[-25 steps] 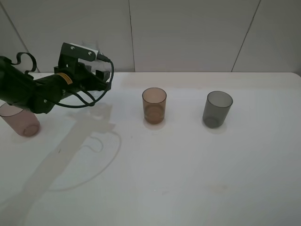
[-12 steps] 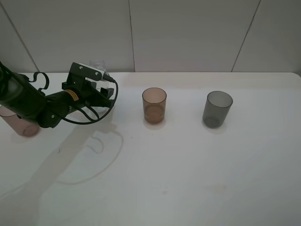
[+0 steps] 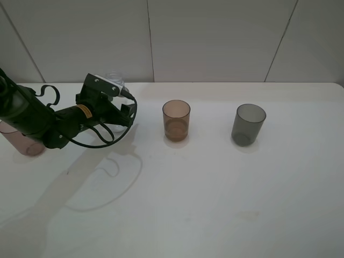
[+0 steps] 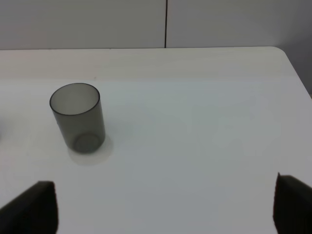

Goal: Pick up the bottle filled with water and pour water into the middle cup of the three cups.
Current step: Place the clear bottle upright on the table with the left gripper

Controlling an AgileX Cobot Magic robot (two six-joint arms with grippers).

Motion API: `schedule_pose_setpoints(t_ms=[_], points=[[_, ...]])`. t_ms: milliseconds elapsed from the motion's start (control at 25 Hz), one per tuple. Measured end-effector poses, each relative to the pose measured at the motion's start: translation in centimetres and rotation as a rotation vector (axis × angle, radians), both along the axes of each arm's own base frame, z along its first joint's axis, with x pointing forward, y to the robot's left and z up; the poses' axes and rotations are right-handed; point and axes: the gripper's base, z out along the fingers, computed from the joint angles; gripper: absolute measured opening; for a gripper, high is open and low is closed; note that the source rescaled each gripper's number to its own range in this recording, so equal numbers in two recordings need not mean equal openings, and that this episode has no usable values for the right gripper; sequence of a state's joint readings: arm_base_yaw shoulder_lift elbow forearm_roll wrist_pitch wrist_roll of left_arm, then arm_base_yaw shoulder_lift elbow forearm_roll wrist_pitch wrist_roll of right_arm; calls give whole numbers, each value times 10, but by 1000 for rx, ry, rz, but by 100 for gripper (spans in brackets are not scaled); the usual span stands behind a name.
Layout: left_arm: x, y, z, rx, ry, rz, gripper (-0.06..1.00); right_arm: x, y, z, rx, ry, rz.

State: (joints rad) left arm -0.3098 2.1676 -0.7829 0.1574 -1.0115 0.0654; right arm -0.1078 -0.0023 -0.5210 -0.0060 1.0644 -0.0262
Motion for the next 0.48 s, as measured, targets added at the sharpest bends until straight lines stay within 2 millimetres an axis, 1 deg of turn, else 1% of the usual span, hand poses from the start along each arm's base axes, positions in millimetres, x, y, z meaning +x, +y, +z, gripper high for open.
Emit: schedule_pose_setpoints(t_ms=[40, 80, 200, 240, 320, 480], points=[[0, 0, 0, -1, 0, 2, 91, 0, 0, 0, 0, 0, 0], [0, 0, 0, -1, -1, 4, 94, 0, 0, 0, 0, 0, 0], [0, 0, 2, -1, -7, 4, 97, 0, 0, 0, 5, -1, 3], [1, 0, 5, -3, -15, 4, 97, 0, 0, 0, 0, 0, 0], [2, 0, 16, -10, -42, 5, 97, 0, 0, 0, 0, 0, 0], [4, 1, 46, -27, -124, 23, 97, 0, 0, 0, 5, -1, 3]])
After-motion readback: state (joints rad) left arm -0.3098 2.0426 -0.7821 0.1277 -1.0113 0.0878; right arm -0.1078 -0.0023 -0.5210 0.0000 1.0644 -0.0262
